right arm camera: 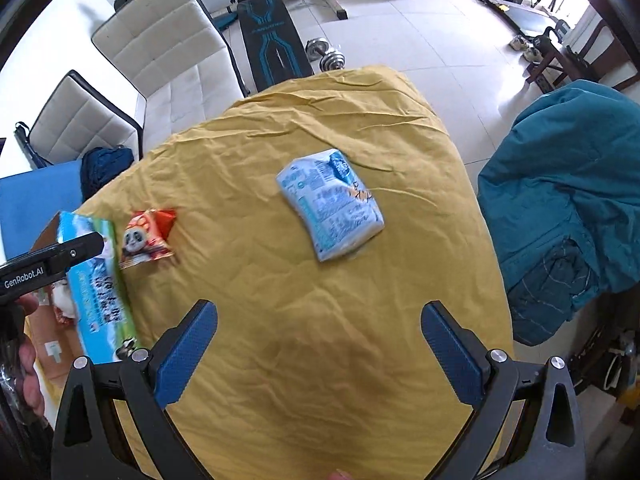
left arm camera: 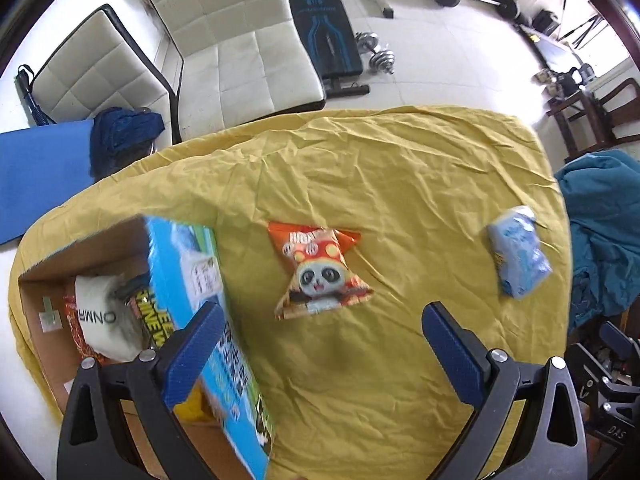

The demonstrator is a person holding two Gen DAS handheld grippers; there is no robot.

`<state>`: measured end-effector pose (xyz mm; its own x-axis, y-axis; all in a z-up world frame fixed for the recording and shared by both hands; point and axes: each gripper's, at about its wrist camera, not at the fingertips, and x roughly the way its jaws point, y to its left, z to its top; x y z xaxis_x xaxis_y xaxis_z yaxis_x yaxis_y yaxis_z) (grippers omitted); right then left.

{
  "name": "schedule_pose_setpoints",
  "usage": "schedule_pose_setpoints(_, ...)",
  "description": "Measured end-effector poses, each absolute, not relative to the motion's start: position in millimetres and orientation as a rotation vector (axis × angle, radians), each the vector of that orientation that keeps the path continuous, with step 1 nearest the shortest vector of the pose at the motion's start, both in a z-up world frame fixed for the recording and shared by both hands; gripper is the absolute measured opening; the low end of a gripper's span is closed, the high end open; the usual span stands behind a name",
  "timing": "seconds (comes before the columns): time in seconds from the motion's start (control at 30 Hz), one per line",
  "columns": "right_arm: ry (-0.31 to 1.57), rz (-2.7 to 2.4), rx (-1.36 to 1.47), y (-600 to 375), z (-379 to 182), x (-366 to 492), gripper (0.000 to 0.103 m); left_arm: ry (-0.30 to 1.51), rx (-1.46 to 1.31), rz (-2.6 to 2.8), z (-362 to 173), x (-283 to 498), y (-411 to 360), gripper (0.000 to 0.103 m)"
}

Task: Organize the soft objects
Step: 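Move both grippers back toward the last two snacks on the table, then grasp the panda-print snack bag with the left gripper while the right grasps the blue-white milk pouch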

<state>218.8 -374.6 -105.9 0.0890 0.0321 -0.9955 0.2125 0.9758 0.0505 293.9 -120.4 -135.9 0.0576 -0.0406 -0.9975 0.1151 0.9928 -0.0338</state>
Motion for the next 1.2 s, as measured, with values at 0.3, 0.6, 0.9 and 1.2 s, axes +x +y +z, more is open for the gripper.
schedule_pose_setpoints(0.3,1.614,-0.105,0.142,-381.0,-185.6,279.8,0.103,1.646,0.113,-0.09,-206.8,337.0,-129.3,0.102)
schedule_pose_setpoints(0.6,1.737,-0.073,0.152,-381.0,-232.5,306.2,0.102,1.745,0.168,-0.08,-248.4,353.6,-133.6,0.07)
schedule_pose_setpoints(0.9,1.759,-0.119,0.122,-385.8,-257.2,309.5,0.067,1.736,0.168,-0.096,-258.0,345.7,-144.6,0.054)
schedule_pose_setpoints(1.2,1.762,-0.078,0.117,-380.1,-243.9,273.1,0.057,1.712,0.058,-0.148,-238.2,301.6,-153.6,0.04)
